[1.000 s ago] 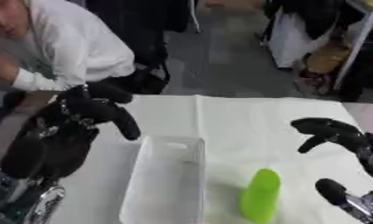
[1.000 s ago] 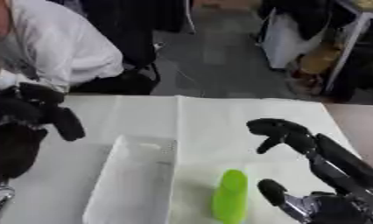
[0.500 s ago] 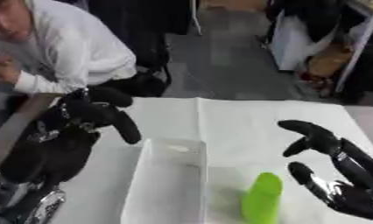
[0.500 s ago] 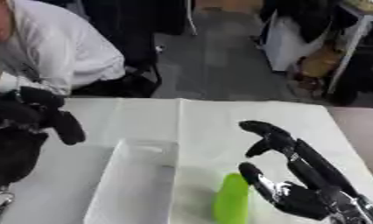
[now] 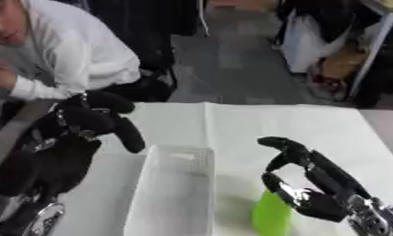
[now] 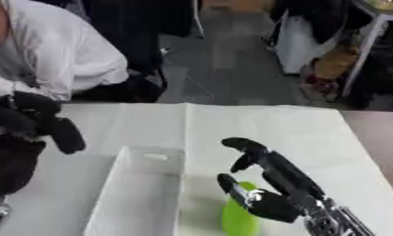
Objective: Pick up objects on the table and place them in the box.
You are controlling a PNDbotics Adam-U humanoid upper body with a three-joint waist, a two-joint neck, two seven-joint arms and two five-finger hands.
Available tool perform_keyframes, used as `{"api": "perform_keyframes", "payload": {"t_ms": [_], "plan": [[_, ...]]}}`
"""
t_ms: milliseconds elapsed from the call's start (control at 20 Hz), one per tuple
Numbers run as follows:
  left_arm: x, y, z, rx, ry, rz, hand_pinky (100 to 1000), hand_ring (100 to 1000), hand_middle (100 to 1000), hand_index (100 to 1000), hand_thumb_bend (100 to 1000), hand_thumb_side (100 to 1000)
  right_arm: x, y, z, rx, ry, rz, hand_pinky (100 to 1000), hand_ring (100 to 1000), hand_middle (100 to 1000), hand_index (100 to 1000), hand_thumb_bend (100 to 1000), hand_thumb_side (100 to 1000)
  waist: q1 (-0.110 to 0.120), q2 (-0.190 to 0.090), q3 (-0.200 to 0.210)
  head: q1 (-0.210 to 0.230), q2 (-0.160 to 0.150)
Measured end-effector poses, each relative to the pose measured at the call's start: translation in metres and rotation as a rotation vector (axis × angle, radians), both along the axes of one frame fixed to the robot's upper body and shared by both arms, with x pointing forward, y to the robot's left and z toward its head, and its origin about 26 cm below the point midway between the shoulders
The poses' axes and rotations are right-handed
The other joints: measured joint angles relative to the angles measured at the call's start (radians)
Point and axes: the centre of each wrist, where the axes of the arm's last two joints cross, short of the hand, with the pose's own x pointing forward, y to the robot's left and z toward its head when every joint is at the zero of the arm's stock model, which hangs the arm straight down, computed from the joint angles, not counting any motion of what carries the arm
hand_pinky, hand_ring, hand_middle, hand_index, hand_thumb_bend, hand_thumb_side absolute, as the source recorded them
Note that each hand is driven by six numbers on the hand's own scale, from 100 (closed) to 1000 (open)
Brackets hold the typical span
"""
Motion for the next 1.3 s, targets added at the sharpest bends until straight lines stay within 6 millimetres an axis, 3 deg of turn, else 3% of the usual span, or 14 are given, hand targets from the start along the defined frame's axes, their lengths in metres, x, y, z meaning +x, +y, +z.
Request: {"api": "perform_keyframes", "payload": {"t_ms": [100, 350, 1300], "plan": [[0.000, 0.000, 0.000, 0.002, 0.001, 0.000, 533, 517, 772, 782, 192, 898, 0.003, 0.001, -0.003, -0.001, 0.001, -0.007, 719, 672, 937, 992, 497, 853, 0.000, 0.000, 0.000, -0.007, 0.000], [0.000, 0.000, 0.000, 0.001, 0.002, -0.002, 534, 517, 772, 782, 191, 898, 0.006, 0.003, -0.008, -0.027, -0.002, -0.004, 739, 697, 950, 1000, 543, 865, 0.000, 0.000, 0.001, -0.016, 0.000], [0.000, -0.001, 0.001, -0.001, -0.002, -0.008, 537, 519, 771, 781, 192, 897, 0.017, 0.009, -0.024, -0.086, 0.052, 0.022, 770, 690, 977, 1000, 466, 803, 0.001, 0.000, 0.004, -0.024, 0.000]]}}
